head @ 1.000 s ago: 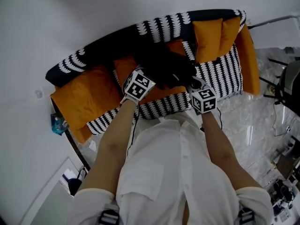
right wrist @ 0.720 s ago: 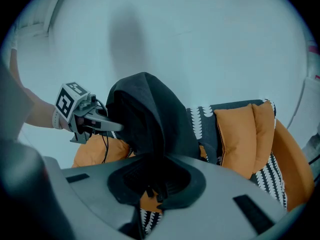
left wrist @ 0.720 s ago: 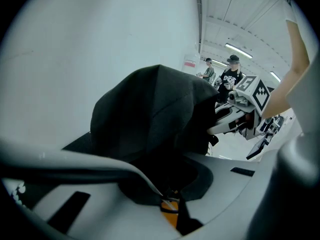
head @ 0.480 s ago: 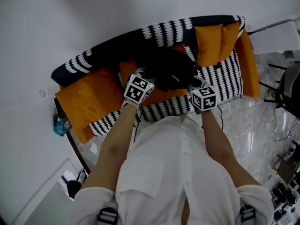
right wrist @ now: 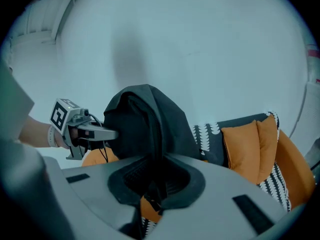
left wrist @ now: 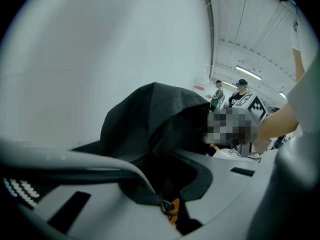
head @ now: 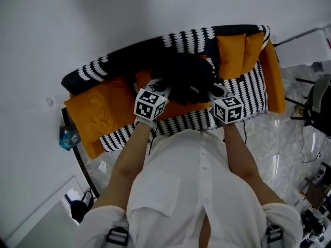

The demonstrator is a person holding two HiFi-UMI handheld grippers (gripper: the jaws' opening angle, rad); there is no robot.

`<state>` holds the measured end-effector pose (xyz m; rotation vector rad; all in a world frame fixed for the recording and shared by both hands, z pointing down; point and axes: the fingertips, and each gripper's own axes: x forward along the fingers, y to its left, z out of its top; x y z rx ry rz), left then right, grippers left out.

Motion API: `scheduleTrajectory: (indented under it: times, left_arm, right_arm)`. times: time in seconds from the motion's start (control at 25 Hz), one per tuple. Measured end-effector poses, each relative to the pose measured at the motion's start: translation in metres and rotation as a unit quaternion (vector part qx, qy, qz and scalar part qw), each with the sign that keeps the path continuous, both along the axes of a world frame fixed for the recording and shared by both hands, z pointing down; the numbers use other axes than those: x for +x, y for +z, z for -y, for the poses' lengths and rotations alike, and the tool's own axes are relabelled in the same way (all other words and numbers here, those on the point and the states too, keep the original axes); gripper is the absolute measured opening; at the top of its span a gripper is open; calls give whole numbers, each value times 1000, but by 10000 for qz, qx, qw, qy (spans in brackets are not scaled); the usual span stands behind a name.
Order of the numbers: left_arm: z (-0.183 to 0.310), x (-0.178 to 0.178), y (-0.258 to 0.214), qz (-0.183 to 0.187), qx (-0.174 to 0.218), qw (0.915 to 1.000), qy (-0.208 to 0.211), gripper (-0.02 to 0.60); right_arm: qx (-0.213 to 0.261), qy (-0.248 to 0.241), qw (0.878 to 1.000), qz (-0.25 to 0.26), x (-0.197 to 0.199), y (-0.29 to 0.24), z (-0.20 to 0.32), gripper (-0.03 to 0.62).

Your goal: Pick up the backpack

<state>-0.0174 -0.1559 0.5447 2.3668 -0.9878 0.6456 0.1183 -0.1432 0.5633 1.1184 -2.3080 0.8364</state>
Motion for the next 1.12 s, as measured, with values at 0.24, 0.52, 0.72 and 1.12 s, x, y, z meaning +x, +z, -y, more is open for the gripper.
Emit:
scheduleTrajectory:
  times: [0.24,0.52,0.72,1.12]
  left_arm:
    - [1,-4,-37,-198,347,9991,-133,38]
    - [2,-9,-91,-424,844,9952,-250,38]
    - [6,-9,-133,-592,1217,9904,-292,38]
    - [16,-8,-206,-872,1920,9771,-290,38]
  right_arm:
    - [288,-66,9994,183,-4,-32,1,48]
    - [802,-177,9960,359,-9,-81,7,48]
    - [1221,-144,9911,515,-9,-121,14,48]
    - [1952,-131,9778,753,-7,-194,23,48]
